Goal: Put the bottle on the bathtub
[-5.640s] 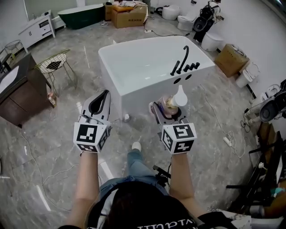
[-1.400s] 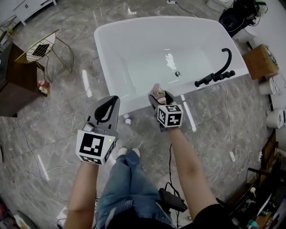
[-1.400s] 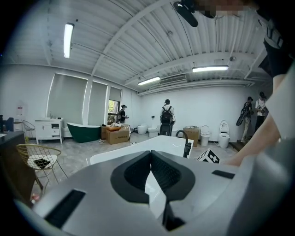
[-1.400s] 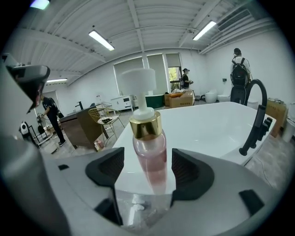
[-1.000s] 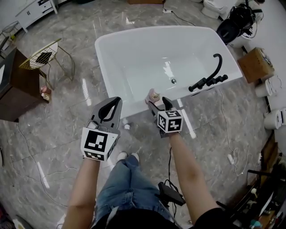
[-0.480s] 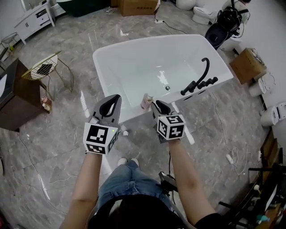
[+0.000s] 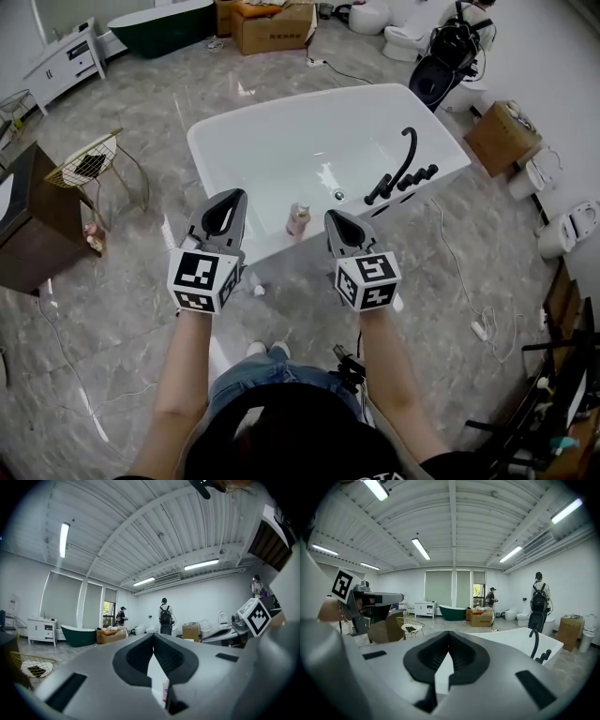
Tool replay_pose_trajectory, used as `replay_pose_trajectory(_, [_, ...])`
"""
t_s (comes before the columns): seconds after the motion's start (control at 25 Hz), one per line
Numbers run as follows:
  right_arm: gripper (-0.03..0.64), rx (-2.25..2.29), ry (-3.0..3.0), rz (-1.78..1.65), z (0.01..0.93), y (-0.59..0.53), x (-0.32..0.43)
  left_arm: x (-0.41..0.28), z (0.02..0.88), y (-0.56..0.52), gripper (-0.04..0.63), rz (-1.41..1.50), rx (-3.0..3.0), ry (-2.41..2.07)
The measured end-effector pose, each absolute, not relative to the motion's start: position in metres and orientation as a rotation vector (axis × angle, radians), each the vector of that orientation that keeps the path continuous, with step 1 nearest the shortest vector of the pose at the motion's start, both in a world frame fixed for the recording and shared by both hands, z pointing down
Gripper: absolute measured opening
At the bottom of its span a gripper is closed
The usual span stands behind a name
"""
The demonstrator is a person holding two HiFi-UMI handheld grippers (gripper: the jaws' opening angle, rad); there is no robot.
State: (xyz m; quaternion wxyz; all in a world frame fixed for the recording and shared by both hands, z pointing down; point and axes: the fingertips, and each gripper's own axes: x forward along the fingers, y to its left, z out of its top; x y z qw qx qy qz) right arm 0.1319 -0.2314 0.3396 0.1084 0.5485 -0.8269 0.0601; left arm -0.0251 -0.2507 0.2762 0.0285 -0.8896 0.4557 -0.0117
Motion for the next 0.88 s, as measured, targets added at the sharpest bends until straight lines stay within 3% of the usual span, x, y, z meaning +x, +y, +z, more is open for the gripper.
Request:
replay_pose_trajectory(0.48, [0.014, 1.791, -2.432, -0.123, 0.243, -0.186, 0.140, -0.029, 0.232, -0.230, 0.011, 0.056, -2.684, 1.358])
replay_pose_trajectory(0.88, [0.014, 1.861, -2.337, -0.226, 0.229, -0.170, 0.141, -0.033, 0.224, -0.218, 0.011, 0.075, -2.683, 1.334])
